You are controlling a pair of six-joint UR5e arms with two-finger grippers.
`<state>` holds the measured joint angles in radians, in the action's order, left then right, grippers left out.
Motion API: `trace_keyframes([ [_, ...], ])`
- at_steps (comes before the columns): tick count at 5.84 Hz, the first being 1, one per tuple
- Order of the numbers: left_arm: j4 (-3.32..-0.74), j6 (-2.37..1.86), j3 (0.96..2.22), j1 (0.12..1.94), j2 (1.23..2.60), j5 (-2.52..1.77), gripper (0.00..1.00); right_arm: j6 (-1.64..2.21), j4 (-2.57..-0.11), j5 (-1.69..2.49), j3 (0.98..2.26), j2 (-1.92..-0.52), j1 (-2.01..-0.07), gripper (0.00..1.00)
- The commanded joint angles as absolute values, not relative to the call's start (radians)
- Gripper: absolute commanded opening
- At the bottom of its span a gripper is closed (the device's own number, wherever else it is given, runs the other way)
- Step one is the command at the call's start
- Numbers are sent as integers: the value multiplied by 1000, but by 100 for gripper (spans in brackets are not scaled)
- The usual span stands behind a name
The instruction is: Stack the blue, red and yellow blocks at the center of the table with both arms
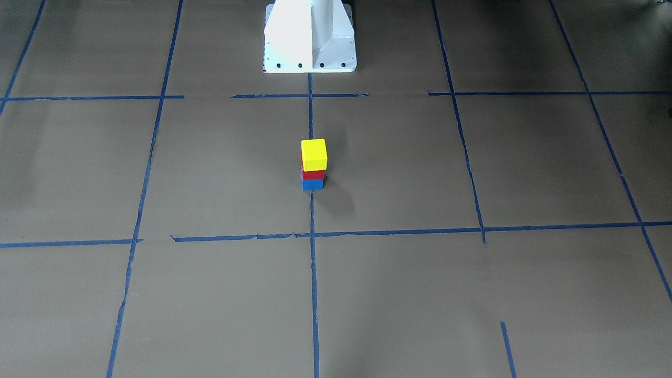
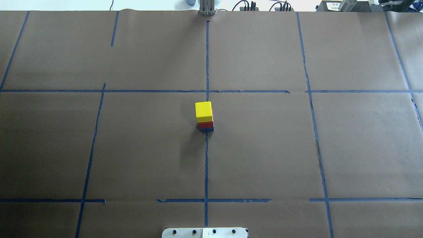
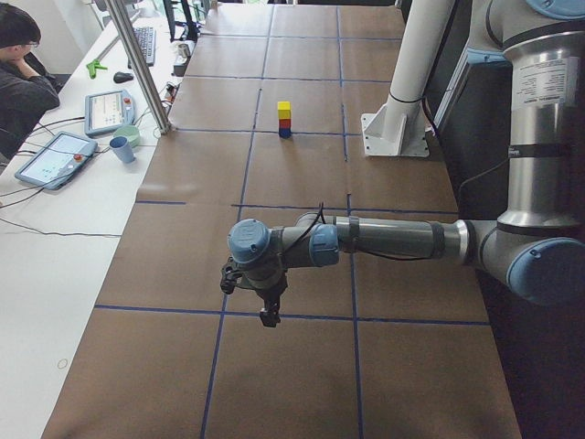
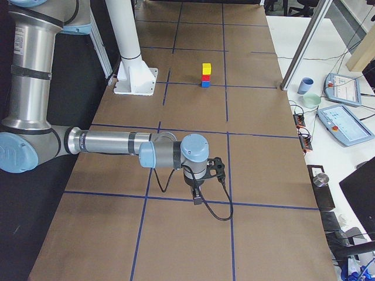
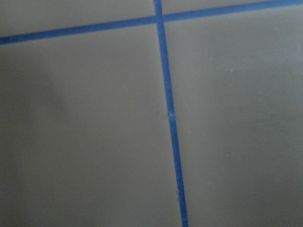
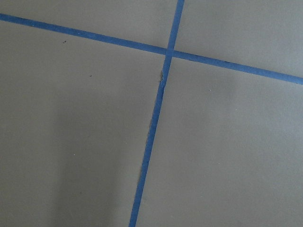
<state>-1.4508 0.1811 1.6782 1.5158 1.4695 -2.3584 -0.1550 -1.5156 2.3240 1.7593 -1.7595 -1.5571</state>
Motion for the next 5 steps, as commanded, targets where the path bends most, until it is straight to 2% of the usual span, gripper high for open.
trace_keyframes([
  [1,-1494,175,1687,1519,1453,-2353,100,-155,-1516,2324,1758,-1759,-1557,100],
  [5,-1494,178,1700,1519,1456,-2353,100,-156,-1516,2324,1756,-1759,-1555,100],
])
